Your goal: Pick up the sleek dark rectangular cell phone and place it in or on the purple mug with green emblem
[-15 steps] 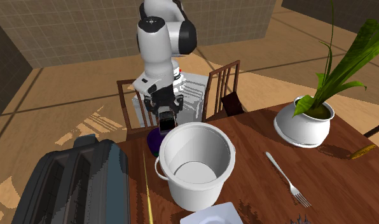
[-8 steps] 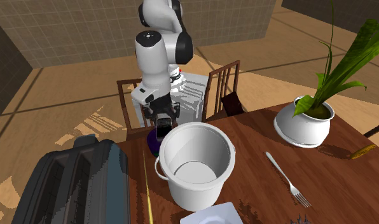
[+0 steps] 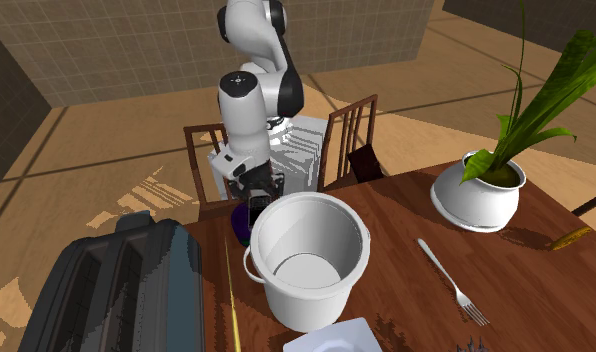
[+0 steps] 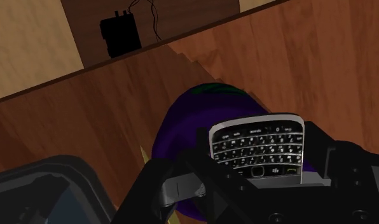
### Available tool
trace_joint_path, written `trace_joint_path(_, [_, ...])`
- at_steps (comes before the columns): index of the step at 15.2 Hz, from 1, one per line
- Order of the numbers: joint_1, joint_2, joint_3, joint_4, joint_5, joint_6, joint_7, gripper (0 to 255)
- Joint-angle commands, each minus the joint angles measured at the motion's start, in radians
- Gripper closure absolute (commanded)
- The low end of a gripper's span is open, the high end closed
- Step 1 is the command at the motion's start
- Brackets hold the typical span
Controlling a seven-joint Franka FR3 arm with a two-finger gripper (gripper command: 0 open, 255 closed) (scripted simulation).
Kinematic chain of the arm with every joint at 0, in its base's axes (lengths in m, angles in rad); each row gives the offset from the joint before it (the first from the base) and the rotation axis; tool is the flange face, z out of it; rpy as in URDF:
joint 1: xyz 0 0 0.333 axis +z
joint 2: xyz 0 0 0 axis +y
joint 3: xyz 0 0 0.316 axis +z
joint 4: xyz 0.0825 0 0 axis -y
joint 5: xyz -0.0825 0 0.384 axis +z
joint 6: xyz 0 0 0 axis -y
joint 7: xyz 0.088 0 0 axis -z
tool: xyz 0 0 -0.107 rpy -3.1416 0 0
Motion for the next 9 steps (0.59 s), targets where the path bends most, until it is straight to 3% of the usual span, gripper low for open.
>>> trace_joint_path(1, [-0.001,0.004,-0.001,-0.007,-0.001,0.011,-0.001,255])
trace_joint_path(7, [-0.001,0.004,-0.001,-0.007,-0.001,0.011,-0.001,255])
trace_joint_path(8, [-0.001,0.004,-0.001,-0.006,-0.001,0.011,-0.001,0])
trace_joint_path(9, [-0.001,0.004,-0.001,-0.006,-0.001,0.011,-0.001,0])
